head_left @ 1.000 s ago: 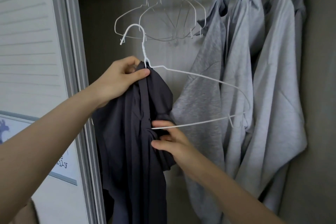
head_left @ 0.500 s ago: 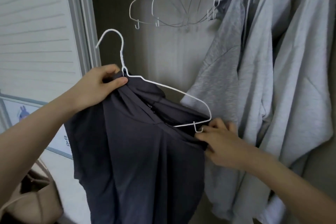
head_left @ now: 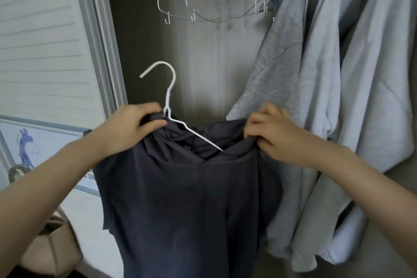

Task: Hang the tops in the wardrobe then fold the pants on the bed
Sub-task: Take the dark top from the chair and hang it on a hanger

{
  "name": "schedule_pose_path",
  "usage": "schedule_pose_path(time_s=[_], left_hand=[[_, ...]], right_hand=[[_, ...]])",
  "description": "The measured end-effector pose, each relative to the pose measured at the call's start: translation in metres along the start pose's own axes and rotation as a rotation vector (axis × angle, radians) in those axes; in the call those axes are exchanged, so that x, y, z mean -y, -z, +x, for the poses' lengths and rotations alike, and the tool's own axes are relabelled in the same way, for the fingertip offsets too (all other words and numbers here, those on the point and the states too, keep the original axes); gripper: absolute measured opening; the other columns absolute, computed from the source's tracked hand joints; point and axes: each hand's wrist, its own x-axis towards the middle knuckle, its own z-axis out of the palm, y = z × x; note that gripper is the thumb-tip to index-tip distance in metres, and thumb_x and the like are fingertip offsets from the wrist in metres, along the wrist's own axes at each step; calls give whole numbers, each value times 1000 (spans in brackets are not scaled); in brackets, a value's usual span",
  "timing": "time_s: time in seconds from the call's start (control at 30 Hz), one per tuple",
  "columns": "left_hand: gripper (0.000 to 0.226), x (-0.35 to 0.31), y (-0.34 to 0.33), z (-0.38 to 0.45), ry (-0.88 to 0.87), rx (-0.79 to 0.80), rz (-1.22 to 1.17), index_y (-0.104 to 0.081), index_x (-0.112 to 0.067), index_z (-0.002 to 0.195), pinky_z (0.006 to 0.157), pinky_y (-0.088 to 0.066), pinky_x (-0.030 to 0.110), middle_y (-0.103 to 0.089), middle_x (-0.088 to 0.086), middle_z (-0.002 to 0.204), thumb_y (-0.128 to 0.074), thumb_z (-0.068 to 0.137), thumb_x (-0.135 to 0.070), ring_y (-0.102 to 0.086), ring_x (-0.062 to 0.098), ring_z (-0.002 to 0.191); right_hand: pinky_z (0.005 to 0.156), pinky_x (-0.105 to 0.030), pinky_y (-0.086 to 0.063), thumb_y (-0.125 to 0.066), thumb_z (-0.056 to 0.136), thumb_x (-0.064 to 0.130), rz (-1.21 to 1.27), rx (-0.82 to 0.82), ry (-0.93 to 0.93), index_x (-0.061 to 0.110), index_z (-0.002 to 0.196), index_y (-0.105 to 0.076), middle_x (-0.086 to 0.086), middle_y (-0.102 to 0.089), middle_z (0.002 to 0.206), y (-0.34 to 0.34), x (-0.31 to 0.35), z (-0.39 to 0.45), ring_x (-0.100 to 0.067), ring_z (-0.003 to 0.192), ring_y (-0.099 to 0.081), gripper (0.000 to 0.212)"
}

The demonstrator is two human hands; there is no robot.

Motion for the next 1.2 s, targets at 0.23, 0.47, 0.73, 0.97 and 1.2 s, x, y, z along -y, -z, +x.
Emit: schedule_pose_path(time_s=[0.23, 0.47, 0.73, 0.97, 1.2], left_hand=[[15, -30, -19, 16, -40, -90, -107, -54, -19, 90, 66, -39, 11, -55, -9, 70, -61, 94, -32, -54, -3, 68], [16, -3, 8, 2, -21, -179, 150, -51, -17, 87, 61, -24, 22, -48, -8, 71, -58, 94, -29, -44, 14, 64], [19, -18, 11, 7, -95, -207, 106, -55, -14, 94, 65, -34, 21, -55, -5, 78, -56, 95, -33, -49, 12, 69], [17, 4, 20, -6, 170, -278, -186, -57, -16, 90, 74, -43, 21, -62, 1, 77, -63, 93, -32, -55, 19, 75], [30, 18, 28, -4, 175, -144, -455, -56, -20, 94, 63, -41, 18, -61, 11, 71, -63, 84, -47, -52, 9, 63]], right_hand=[[87, -33, -36, -48, 73, -12, 358, -167, 67, 15, 83, -66, 3, -58, 96, 7, 48, 57, -19, 94, -44, 34], [68, -29, -31, -44, 68, 1, 299, -173, -11, 9, 77, -62, 0, -52, 79, 19, 32, 51, -16, 78, -46, 22], [78, -23, -32, -41, 74, -9, 430, -122, -38, 19, 83, -50, 2, -47, 95, 1, 55, 83, -19, 91, -44, 31], [69, -31, -39, -43, 88, 61, 341, -93, -450, 13, 86, -53, 1, -54, 83, -14, 40, 78, -16, 76, -51, 50], [76, -26, -52, -54, 92, 48, 1043, -49, -485, 3, 90, -73, -13, -74, 93, -11, 45, 77, -20, 89, -71, 48]])
